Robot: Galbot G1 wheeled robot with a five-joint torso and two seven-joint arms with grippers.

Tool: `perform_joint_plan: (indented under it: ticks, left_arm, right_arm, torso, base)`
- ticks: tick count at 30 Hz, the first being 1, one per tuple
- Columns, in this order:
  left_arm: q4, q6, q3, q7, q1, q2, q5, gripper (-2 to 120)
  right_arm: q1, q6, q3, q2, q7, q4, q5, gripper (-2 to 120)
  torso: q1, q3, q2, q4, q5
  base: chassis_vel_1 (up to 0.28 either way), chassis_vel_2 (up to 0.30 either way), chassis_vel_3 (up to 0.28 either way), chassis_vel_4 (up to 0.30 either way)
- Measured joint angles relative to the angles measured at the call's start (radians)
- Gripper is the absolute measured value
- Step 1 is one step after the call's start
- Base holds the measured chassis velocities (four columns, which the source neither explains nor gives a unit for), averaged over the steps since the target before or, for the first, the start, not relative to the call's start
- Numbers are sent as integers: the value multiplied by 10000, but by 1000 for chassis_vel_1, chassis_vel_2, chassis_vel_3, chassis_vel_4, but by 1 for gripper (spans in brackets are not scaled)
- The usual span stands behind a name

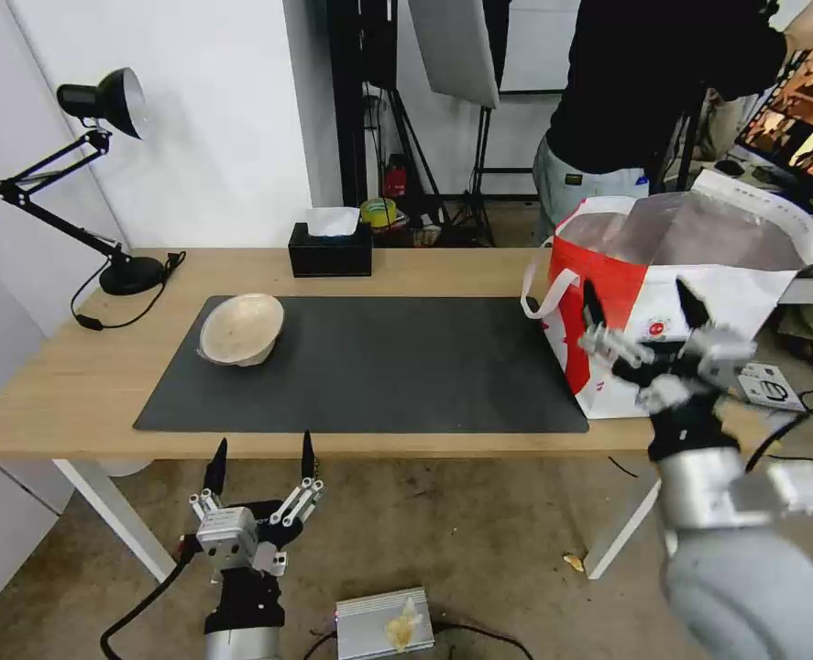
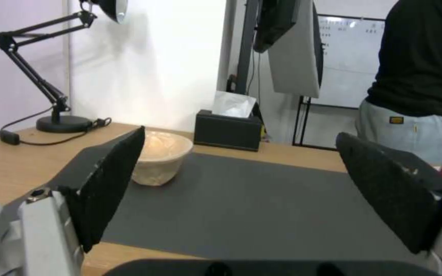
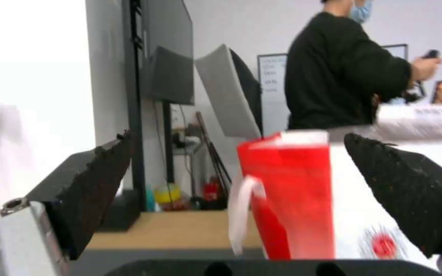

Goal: Pick up the trash from the table and place it into the takeout bag.

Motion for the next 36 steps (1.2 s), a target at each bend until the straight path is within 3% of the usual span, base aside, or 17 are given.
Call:
perform_joint_plan:
  ticks: [3, 20, 36]
  left_arm:
    - [-10, -2, 10, 6, -2, -15, 7, 100]
    - [-10, -5, 49, 11, -7, -24, 38, 100]
    - [160, 16, 68, 34, -120, -52, 47, 100]
  right_arm:
    - [-829, 229, -120, 459, 197, 56, -962, 100]
    - [-2176, 128, -370, 851, 1254, 202, -3110, 100]
    - [-2577, -868, -964, 745, 1864, 53, -3209, 100]
  torso:
    - [0, 0, 0, 0, 0]
    - [1, 0, -1, 1, 1]
    - [1, 1, -1, 1, 1]
  base:
    - [0, 0, 0, 0]
    - [0, 0, 0, 0]
    - [0, 0, 0, 0]
